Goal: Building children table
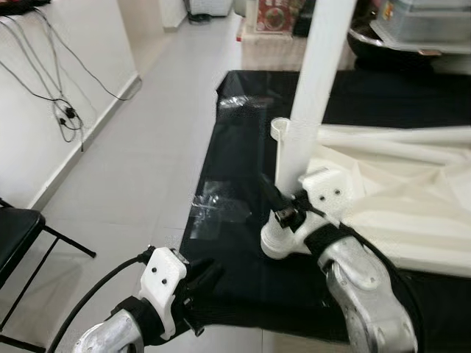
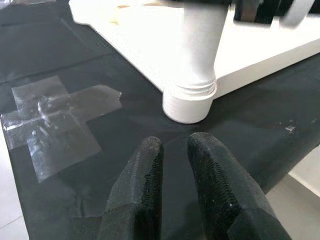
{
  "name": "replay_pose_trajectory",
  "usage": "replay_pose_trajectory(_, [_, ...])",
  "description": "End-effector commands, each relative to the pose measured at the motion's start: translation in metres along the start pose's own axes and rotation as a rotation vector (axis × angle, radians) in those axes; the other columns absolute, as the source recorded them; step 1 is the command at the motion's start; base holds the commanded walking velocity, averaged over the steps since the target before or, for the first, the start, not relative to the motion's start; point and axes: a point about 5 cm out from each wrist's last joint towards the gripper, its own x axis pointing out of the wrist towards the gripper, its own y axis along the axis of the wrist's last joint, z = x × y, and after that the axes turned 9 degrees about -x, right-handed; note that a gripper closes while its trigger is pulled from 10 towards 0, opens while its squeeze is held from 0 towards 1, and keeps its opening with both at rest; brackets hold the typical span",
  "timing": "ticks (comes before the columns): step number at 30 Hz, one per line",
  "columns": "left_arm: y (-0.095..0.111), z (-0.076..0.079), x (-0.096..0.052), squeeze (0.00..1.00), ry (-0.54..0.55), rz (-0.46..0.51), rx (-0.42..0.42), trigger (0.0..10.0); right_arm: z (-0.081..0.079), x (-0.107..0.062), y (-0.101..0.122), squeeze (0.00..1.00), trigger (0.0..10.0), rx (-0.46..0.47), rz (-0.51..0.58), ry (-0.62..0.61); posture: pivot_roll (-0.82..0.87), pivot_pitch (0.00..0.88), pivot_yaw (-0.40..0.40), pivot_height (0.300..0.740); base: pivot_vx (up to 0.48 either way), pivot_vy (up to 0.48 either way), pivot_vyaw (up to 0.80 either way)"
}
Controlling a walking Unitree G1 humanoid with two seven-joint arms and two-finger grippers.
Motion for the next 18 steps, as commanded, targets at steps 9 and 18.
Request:
replay_pose_trajectory(9, [-0.004, 0.002, -0.001, 0.0, 0.007, -0.011, 0.001, 10.0, 0.009, 0.009, 0.015, 1.0, 10.0, 0.057, 0.122, 0.337, 0.05, 0.167, 0.009, 0.74, 0.0, 0.0, 0.0])
replay_pose_trajectory(18, [-0.005, 0.004, -0.001, 0.0, 0.011, -0.011, -0.002, 10.0, 0.054, 0.031, 0.021, 0.0, 10.0, -0.034, 0.155, 0.536, 0.07, 0.175, 0.004, 0.74, 0.0, 0.0, 0.0])
